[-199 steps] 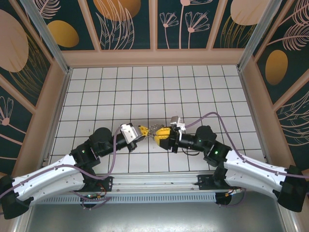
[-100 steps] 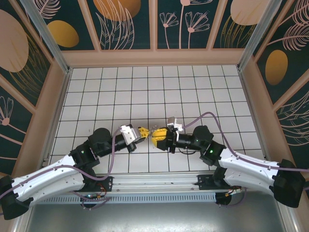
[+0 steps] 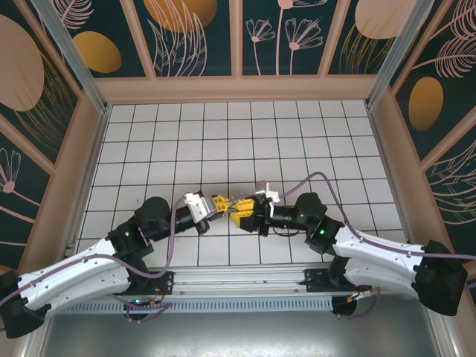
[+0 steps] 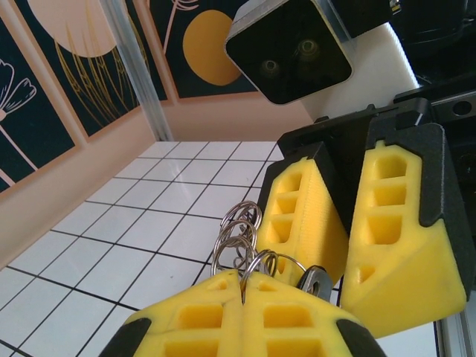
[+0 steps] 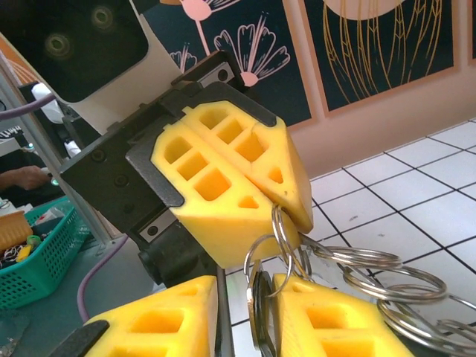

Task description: Put the keys on the keyring

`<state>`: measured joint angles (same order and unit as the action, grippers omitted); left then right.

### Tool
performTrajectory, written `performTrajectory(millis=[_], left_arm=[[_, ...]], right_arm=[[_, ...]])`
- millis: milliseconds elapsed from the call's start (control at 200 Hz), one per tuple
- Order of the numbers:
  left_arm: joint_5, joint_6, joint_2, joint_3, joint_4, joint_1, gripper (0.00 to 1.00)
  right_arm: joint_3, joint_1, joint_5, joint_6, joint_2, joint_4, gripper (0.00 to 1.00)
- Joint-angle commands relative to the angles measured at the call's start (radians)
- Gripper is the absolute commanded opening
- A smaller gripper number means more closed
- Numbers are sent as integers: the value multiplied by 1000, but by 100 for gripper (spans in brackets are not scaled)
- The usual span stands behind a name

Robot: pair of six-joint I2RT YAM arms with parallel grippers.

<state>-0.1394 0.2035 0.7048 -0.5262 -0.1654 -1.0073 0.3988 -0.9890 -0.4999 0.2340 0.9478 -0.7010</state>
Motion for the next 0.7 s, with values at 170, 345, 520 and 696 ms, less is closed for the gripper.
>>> performTrajectory(millis=[170, 345, 520, 696], left_arm=[[-21, -10, -7, 1, -52, -5, 0], [-12, -9, -7, 0, -52, -4, 0], [2, -10, -5, -1, -49, -4, 0], [53, -18, -8, -1, -46, -5, 0]], right_arm=[[0, 4, -22, -17, -23, -98, 20], [3, 5, -18, -15, -15, -89, 9], [2, 5, -15, -27, -22, -64, 0], [9, 6, -22, -57, -63, 6, 0]])
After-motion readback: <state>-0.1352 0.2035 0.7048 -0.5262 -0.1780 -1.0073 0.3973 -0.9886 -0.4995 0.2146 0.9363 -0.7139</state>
